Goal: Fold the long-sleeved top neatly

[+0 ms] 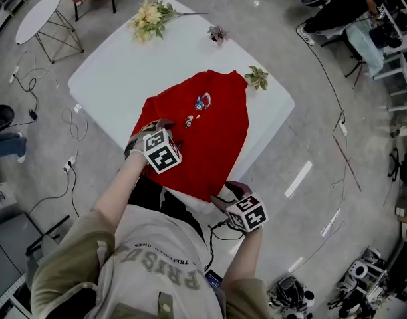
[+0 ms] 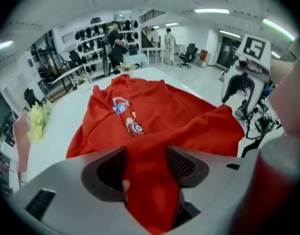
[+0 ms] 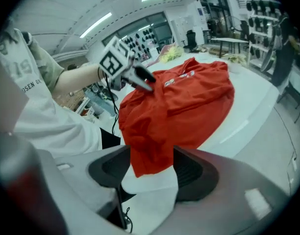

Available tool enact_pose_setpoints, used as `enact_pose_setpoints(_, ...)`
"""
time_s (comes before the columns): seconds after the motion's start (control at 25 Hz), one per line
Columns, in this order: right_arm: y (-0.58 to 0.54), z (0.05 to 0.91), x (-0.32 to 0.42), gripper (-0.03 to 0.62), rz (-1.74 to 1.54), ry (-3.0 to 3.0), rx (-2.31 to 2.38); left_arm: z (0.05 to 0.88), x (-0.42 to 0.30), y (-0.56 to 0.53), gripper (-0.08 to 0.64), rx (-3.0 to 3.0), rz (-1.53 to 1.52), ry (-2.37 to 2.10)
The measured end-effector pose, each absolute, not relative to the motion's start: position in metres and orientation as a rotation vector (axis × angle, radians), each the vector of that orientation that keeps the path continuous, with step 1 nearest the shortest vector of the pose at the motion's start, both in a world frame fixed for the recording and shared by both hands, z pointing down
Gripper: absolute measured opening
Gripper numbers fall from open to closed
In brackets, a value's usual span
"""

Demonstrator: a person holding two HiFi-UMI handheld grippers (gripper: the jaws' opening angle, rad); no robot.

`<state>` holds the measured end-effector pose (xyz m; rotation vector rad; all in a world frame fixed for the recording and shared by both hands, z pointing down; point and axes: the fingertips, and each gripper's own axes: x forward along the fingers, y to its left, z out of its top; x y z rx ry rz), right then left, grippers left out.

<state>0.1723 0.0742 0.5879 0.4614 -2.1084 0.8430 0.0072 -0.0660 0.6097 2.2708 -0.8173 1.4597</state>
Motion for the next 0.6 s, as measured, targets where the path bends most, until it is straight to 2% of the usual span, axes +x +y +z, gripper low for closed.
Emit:
enact_pose_setpoints(0.16, 0.008, 0.539, 0.176, 0.262, 0.827, -2.231, 0.699, 0.626, 0.000, -0.058, 0.255, 2.279, 1.421, -0.702)
enact_pose_setpoints(0.32, -0.091, 0.504, 0.149, 0.261, 0.723, -2.353, 0.929, 0.628, 0.000, -0.056, 0.255, 2.306, 1.317, -0.635)
enact_pose_setpoints(0.6, -0.220, 0.544, 0.066, 0.261, 0.658, -2.335, 1.022, 0.625, 0.001, -0.057, 0.256, 2.373, 1.226, -0.520)
